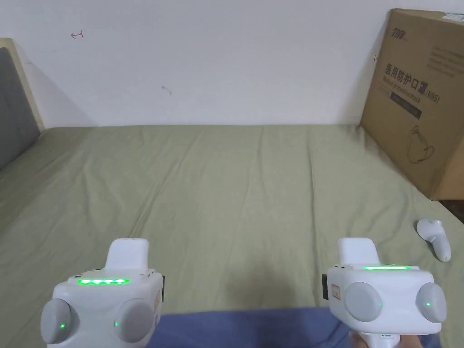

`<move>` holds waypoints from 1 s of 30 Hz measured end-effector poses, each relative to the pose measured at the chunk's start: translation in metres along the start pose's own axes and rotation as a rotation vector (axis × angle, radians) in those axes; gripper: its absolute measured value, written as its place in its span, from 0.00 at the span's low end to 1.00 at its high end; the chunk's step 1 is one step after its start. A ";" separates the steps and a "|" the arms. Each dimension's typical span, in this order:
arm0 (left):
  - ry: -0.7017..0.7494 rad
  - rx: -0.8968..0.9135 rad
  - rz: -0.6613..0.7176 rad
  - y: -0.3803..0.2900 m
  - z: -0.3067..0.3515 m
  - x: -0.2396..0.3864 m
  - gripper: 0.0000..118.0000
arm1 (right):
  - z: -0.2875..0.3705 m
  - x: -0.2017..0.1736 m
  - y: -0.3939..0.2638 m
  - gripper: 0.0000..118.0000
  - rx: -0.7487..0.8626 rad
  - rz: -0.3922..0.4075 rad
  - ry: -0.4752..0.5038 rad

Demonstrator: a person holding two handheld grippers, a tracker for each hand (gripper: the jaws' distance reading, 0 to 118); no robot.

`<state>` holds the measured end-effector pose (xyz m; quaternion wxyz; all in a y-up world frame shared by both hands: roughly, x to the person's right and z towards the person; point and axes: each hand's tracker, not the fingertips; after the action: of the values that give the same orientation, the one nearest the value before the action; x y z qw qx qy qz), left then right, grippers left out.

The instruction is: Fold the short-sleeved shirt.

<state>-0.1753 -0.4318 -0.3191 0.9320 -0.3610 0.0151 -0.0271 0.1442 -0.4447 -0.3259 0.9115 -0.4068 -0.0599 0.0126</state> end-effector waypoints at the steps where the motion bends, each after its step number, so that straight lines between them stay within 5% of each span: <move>1: 0.008 -0.002 -0.011 -0.002 0.000 0.003 0.01 | -0.002 -0.001 0.000 0.00 -0.002 0.002 -0.007; 7: 0.070 -0.088 0.016 -0.013 -0.027 -0.079 0.01 | -0.008 -0.007 0.005 0.00 -0.008 0.051 -0.022; 10: -0.234 -0.206 0.304 -0.027 -0.058 -0.160 0.05 | -0.012 -0.008 0.008 0.00 -0.022 0.063 -0.006; 12: -0.517 -0.286 0.542 -0.047 -0.082 -0.209 0.28 | -0.016 -0.009 0.008 0.00 -0.042 0.063 0.012; 13: -0.578 -0.320 0.590 -0.053 -0.086 -0.216 0.57 | -0.017 -0.010 0.008 0.00 -0.050 0.058 0.021; 16: -0.681 -0.356 0.680 -0.084 -0.108 -0.246 1.00 | -0.022 -0.012 0.007 0.00 -0.073 0.055 0.037; 20: -0.802 -0.388 0.819 -0.116 -0.136 -0.245 1.00 | -0.027 -0.012 0.005 0.00 -0.114 0.063 0.049; 25: -1.138 -0.306 1.029 -0.127 -0.160 -0.222 1.00 | -0.028 -0.007 0.005 0.00 -0.143 0.071 0.044; 27: -1.162 -0.338 0.936 -0.128 -0.162 -0.206 0.99 | -0.029 -0.006 0.006 0.00 -0.150 0.071 0.040; 29: -1.165 -0.353 0.857 -0.125 -0.172 -0.204 0.90 | -0.030 -0.005 0.006 0.00 -0.158 0.068 0.038; 30: -1.135 -0.360 0.837 -0.123 -0.173 -0.203 0.73 | -0.029 -0.006 0.007 0.00 -0.162 0.065 0.040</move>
<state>-0.3913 -0.6266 -0.3624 0.6548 -0.4312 -0.3297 0.5259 0.1419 -0.4618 -0.3510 0.8756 -0.4812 -0.0294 0.0292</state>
